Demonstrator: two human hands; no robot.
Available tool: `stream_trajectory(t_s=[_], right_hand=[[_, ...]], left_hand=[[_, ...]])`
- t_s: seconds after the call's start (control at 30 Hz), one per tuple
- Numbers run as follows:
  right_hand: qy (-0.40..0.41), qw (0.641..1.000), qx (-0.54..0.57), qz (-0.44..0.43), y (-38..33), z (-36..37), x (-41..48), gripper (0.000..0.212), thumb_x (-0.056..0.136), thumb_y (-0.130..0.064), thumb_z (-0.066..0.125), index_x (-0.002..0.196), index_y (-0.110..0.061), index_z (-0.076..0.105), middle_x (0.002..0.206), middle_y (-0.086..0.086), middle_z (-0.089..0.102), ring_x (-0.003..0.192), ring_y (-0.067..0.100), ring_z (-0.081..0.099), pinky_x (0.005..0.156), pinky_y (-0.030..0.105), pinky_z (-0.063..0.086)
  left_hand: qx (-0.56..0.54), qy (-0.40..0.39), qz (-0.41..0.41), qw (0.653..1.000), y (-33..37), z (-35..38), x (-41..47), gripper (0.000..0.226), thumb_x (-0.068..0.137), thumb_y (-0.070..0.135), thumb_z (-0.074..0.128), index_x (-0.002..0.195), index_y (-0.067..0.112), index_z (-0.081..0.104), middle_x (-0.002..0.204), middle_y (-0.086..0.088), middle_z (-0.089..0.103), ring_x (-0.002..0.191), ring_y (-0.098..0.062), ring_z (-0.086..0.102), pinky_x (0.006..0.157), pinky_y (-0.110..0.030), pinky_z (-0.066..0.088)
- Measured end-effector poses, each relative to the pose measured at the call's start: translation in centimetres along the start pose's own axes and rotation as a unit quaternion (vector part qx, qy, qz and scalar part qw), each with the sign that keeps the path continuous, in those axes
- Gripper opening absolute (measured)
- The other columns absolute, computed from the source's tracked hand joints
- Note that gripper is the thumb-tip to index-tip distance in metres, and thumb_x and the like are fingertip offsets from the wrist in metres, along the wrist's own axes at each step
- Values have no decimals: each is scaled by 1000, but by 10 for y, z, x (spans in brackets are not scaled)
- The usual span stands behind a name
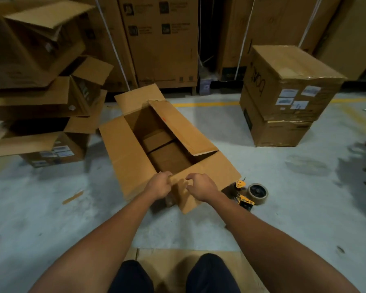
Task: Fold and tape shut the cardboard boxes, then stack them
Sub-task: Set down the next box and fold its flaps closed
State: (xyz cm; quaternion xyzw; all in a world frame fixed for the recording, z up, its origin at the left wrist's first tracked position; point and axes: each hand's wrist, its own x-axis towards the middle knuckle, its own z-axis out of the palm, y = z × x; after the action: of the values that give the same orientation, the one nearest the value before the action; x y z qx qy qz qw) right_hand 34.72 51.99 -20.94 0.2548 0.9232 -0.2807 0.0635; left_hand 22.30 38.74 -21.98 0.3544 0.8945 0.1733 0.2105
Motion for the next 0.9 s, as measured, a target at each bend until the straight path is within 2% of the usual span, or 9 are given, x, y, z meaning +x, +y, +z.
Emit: stream_trajectory(t_s=[0.1,0.23,0.3,0.37,0.5,0.63,0.77,0.83,0.9], right_hand=[[-2,1000,14,4,3,1,-2,41,96,-26,56,138,-21,57,135,4,62,120,25,59,93,34,48],[1,1000,20,3,8,7,12,42,97,-21,53,140,-20,55,136,6,62,121,26,59,96,35,50],[0,1000,16,-3,11,7,26,43,97,-17,51,140,-20,55,137,7,62,122,26,58,98,36,50],[-19,1000,3,-23,12,5,42,47,96,-15,50,143,-16,52,146,10,54,132,27,51,105,36,45],[-53,996,-44,-60,12,2,79,53,100,-13,45,153,-11,38,164,12,23,153,24,18,120,36,26],[-22,994,-98,-35,14,-8,113,62,97,-8,42,157,-16,28,167,15,10,152,32,18,122,46,21],[31,991,-127,40,17,-29,134,73,95,-14,49,159,-19,16,167,17,0,153,36,8,122,53,14],[42,988,-135,60,22,-39,141,68,96,-15,50,157,-19,22,167,17,-7,154,34,1,122,57,13],[32,989,-125,78,30,-47,144,58,97,-19,50,152,-17,32,167,17,0,153,34,9,121,59,17]], left_hand=[[34,-3,25,999,-1,14,2,49,92,11,59,140,19,53,139,-9,58,134,-26,47,106,-38,44],[141,-52,68,986,-9,33,18,85,86,15,71,156,17,23,161,-4,27,153,-26,9,123,-42,12],[189,-60,67,978,-13,42,26,103,86,13,70,159,15,-1,165,-7,15,154,-25,6,123,-40,3],[203,-53,67,975,-22,46,35,110,85,16,70,158,13,-13,163,-9,21,151,-23,18,123,-38,1],[213,-61,124,967,-37,35,51,97,86,33,65,159,16,4,146,-8,49,132,-21,47,119,-32,18],[234,-101,173,951,-41,22,66,108,78,60,67,159,23,5,132,-5,63,117,-24,59,101,-33,34],[147,-229,153,950,-46,7,85,124,64,64,80,159,32,7,148,0,50,128,-25,53,108,-39,40],[84,-287,141,944,-44,-1,93,127,61,60,85,159,33,9,157,4,37,137,-21,44,114,-39,36],[50,-334,113,934,-42,-7,98,126,64,53,86,160,29,7,159,7,29,142,-20,36,118,-39,31]])
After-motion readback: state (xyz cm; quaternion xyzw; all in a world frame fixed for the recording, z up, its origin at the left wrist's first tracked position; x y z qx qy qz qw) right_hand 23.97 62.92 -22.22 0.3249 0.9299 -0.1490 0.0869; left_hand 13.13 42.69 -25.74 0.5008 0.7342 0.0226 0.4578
